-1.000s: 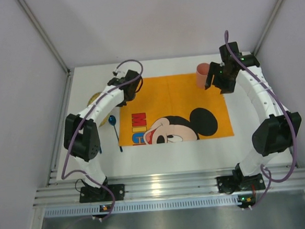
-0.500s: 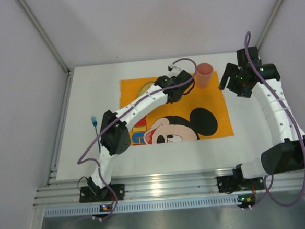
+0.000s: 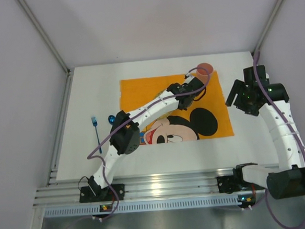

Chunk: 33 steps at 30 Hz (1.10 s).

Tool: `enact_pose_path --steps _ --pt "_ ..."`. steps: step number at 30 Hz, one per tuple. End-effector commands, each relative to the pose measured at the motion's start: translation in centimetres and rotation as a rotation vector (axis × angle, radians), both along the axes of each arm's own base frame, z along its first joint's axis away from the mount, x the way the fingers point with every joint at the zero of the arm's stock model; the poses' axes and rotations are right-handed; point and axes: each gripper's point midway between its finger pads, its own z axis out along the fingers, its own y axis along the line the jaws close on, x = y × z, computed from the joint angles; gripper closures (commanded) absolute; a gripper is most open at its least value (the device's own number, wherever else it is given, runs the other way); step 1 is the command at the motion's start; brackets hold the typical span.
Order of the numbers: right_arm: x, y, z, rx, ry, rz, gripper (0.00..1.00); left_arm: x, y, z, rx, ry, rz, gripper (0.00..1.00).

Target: Set the dinner table for one person

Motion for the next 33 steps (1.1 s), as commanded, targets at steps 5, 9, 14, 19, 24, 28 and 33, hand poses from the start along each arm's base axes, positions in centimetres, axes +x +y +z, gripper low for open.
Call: enact_pose_path --steps 5,9,14,19,24,28,33 --pt "-0.9 -0.5 1.2 -0.005 -0.032 -0.022 0.23 1.6 -4.4 2.8 -0.186 -0.075 -0.046 0.31" --pt "-1.1 -0.4 1.1 -0.003 -0.027 -0.012 0.23 2.0 -3.2 5.9 -0.193 -0.143 -0.01 0.1" --pt "-1.3 -0.3 1.1 0.004 -0.029 -0.002 0.23 2.7 3.2 12.7 -0.25 -0.23 0.137 0.02" --pt "-1.3 0.9 0.8 0.055 -0.044 0.039 0.24 1.0 19.0 9.0 -0.321 -0.084 0.469 0.02" --pt "-0.9 2.6 -0.2 0.125 -0.041 0.096 0.25 -3.8 31.4 2.3 -0.321 0.011 0.721 0.03" --pt "-0.6 3.0 -0.9 0.123 -0.024 0.117 0.25 -5.4 33.9 -0.4 -0.362 0.057 0.752 0.06" --pt "-0.3 3.6 -1.4 0.121 -0.006 0.145 0.25 -4.7 32.7 -2.8 -0.423 0.102 0.708 0.16"
